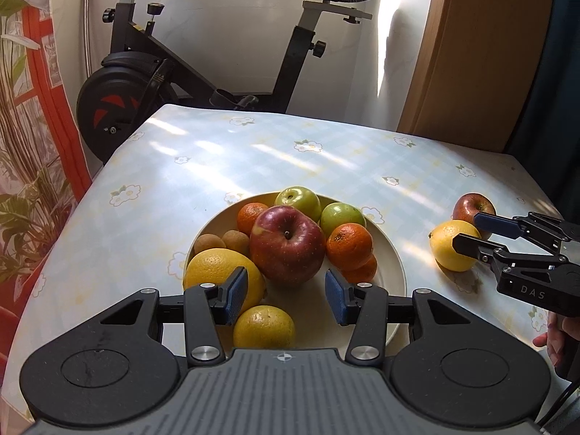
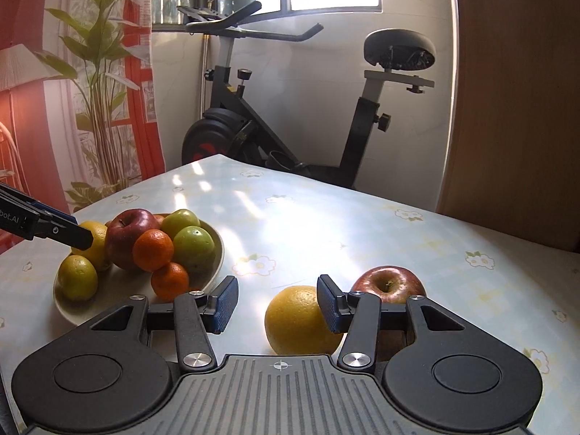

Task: Organize fruits
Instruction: 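Move both tools back from the plate to the remaining fruit, then grasp a yellow lemon with the left tool while the right tool grasps a large grapefruit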

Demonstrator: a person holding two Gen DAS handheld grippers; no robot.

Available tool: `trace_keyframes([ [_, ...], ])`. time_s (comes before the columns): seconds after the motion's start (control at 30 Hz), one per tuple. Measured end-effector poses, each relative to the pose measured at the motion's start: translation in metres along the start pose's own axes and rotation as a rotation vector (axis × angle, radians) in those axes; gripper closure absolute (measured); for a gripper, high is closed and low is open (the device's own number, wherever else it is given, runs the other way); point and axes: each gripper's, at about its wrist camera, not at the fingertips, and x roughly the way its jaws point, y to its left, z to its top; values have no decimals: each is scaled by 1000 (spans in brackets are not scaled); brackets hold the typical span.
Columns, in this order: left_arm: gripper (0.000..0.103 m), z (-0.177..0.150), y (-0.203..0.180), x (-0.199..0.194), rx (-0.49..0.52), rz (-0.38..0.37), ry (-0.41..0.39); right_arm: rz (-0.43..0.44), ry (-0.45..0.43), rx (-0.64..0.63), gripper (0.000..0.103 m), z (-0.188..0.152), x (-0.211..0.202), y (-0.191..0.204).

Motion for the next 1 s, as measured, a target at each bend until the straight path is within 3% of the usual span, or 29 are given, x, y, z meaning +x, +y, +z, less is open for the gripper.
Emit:
trace_keyframes([
  [0.27, 53, 18, -28, 6, 73, -54, -16, -32, 1, 40, 56, -13, -12, -17],
  [0.5, 53, 30, -57, 23, 107, -176, -2, -35, 31, 54, 56, -24, -13, -23],
  [1.0, 60, 46, -95, 100, -5, -381, 187, 3, 75, 34, 56, -26, -1, -21],
])
